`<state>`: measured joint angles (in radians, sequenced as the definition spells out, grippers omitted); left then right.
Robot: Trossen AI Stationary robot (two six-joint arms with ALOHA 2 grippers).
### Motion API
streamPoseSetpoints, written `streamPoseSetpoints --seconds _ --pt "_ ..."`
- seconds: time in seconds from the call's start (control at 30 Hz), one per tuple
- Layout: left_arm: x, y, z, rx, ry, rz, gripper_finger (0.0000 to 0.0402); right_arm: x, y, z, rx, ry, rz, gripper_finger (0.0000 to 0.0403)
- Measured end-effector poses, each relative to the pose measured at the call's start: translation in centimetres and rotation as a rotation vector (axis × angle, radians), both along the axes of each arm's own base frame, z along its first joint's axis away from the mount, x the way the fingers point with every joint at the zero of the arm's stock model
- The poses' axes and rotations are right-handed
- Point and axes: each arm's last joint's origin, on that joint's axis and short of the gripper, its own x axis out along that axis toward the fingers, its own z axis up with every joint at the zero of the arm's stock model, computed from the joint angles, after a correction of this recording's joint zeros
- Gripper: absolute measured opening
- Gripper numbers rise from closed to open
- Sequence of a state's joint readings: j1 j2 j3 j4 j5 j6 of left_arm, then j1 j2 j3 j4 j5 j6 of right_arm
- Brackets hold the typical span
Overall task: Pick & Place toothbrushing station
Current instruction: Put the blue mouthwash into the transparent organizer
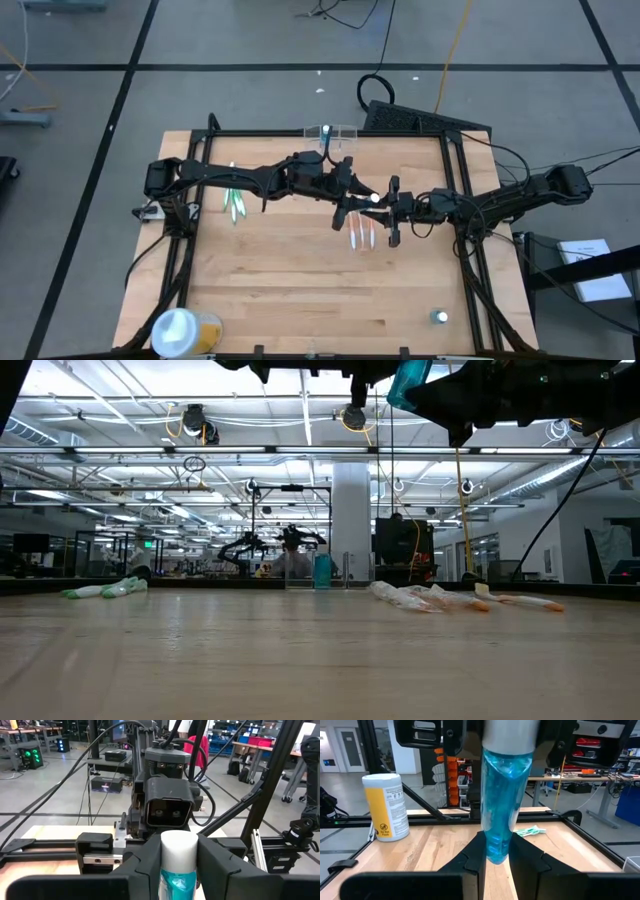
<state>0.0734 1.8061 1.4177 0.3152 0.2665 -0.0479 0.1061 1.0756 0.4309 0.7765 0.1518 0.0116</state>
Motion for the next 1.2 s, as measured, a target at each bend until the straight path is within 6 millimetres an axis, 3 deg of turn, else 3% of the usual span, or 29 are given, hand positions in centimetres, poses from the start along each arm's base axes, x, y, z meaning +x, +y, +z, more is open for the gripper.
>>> streamPoseSetpoints --seconds 0.2,0.37,0.53,0.83,1.03,1.2 --pt "0.0 0.0 0.1 0.025 -0.013 0.006 0.0110 0.0 0.0 0.0 0.000 0.002 -0.002 0.0059" --pt "-0.9 0.8 1.6 0.072 -0.064 0.023 0.0099 0.0 -0.1 0.0 0.038 0.002 -0.014 0.0104" --pt "-2.8 3.0 4.8 0.113 -0.176 0.103 0.0099 0.0 0.0 -0.9 0.064 0.073 -0.017 0.0166" --pt "-4.3 7.9 5.3 0.144 -0.179 0.186 0.0099 -0.1 -0.1 -0.8 0.073 0.078 -0.026 0.0214" --pt "-6.1 12.5 3.2 0.111 -0.236 0.284 0.0099 -0.1 -0.1 -1.0 0.067 0.100 -0.031 0.0211" --pt "-8.6 16.1 -0.1 0.105 -0.349 0.424 0.0099 -0.1 -0.2 -0.9 0.028 0.087 -0.058 0.0209"
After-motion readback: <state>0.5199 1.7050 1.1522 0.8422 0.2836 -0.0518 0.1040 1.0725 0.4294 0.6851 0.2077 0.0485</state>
